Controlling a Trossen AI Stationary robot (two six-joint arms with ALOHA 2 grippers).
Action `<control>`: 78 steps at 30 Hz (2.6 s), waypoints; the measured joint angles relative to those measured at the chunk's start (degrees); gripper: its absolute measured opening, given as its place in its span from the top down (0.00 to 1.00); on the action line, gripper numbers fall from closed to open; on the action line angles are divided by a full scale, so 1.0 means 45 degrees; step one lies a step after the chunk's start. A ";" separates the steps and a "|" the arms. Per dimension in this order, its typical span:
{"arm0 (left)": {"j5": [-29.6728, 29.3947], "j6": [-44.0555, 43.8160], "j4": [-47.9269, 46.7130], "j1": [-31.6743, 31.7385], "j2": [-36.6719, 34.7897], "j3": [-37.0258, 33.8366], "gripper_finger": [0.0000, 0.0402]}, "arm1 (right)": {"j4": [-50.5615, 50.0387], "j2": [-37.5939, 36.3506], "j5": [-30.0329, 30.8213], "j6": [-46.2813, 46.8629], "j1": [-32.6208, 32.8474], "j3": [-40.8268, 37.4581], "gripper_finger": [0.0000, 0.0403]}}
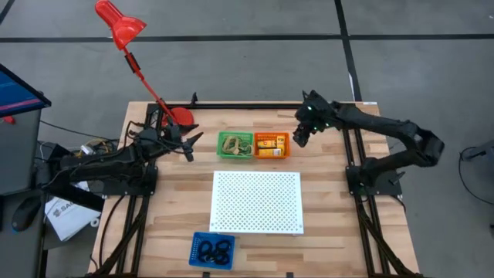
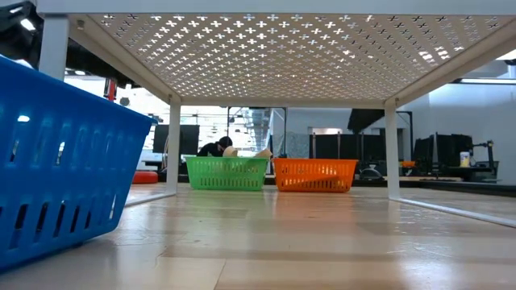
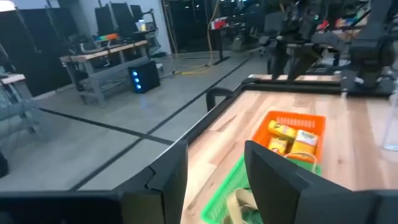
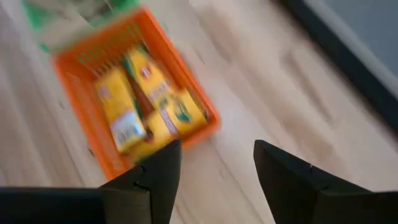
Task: Pick & Place Office Desk Supplies
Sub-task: Put the orange bin on the shelf
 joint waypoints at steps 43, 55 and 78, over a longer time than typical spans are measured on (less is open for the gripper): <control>-0.0227 0.0763 0.0005 -0.0005 0.0200 0.0024 0.63 | 0.0621 0.4549 -0.2573 0.1776 -0.0800 0.0707 0.97; -0.0235 0.0491 0.0006 -0.0005 0.0204 0.0024 0.63 | -0.0115 0.1373 -0.1111 0.0163 -0.2191 0.0875 0.99; 0.0596 0.0501 -0.0137 -0.0010 0.0203 0.0000 0.63 | -1.1354 0.1813 -0.4102 -0.3715 0.1164 0.9288 0.99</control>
